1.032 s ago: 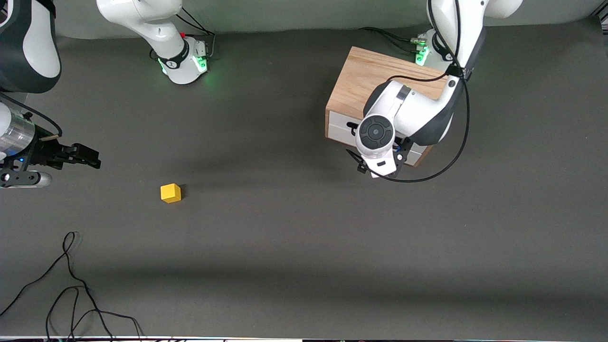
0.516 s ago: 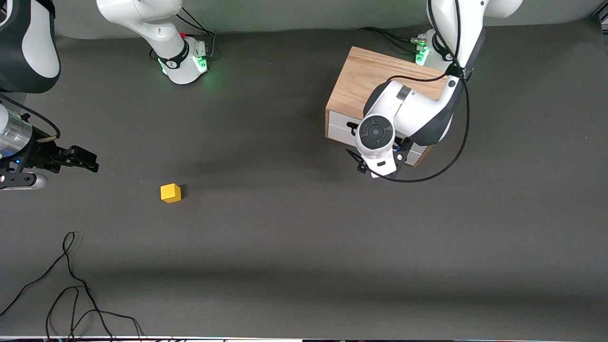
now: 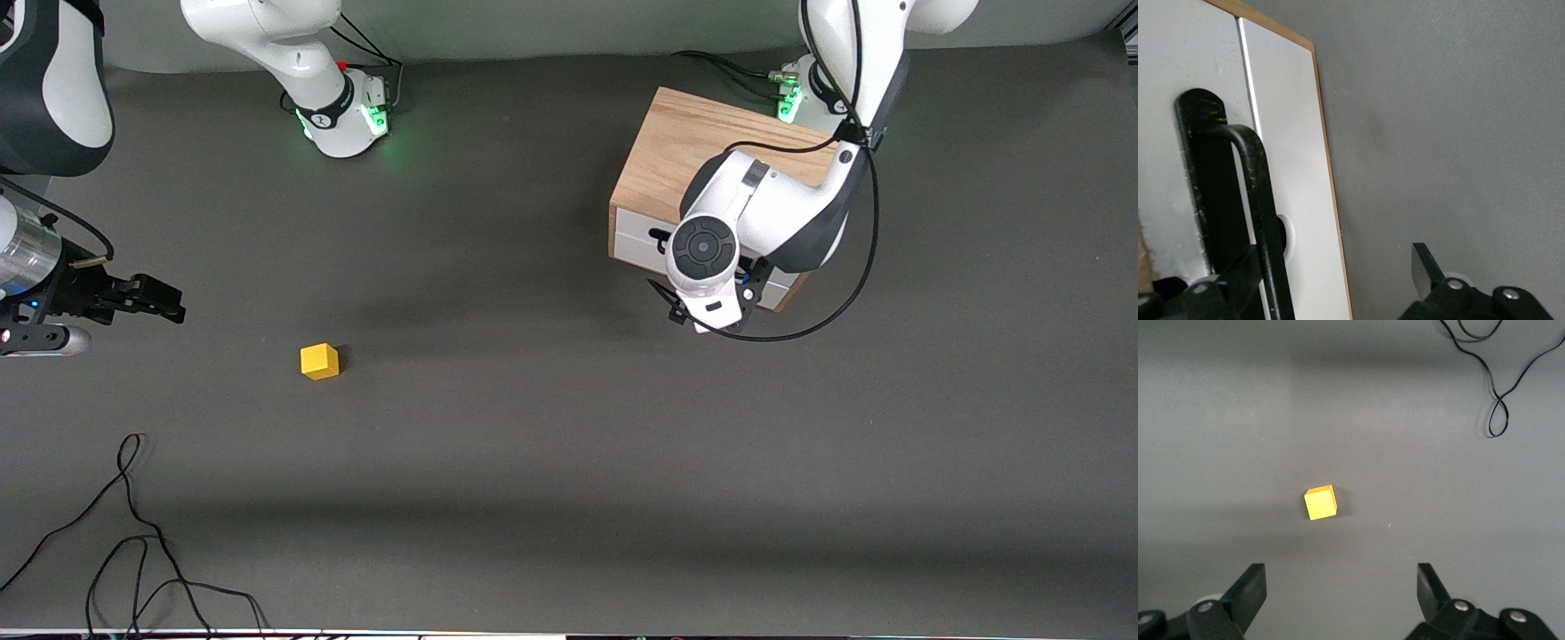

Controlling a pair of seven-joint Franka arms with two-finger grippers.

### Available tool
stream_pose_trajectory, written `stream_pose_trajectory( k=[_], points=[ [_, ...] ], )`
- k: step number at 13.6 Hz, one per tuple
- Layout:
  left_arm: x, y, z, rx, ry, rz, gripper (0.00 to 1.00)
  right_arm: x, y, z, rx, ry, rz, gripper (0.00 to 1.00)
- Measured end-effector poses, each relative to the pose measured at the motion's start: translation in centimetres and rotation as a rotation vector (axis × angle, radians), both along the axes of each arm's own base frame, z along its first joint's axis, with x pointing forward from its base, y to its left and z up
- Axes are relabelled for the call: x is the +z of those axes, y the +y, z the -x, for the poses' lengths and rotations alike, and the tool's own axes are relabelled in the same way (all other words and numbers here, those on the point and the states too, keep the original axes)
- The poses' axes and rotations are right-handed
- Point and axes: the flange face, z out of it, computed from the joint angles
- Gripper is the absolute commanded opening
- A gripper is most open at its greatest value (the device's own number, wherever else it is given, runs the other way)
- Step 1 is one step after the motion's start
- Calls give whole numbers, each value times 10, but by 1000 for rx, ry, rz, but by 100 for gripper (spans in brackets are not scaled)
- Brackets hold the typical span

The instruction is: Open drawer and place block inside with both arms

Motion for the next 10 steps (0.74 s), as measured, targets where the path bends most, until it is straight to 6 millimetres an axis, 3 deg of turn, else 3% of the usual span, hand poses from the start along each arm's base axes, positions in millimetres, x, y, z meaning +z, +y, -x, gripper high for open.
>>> stream_pose_trajectory(
  k=[10],
  points=[
    [-5,-1,-1,0,-2,1,100,-1,3,-1,4,2,0,100]
  ],
)
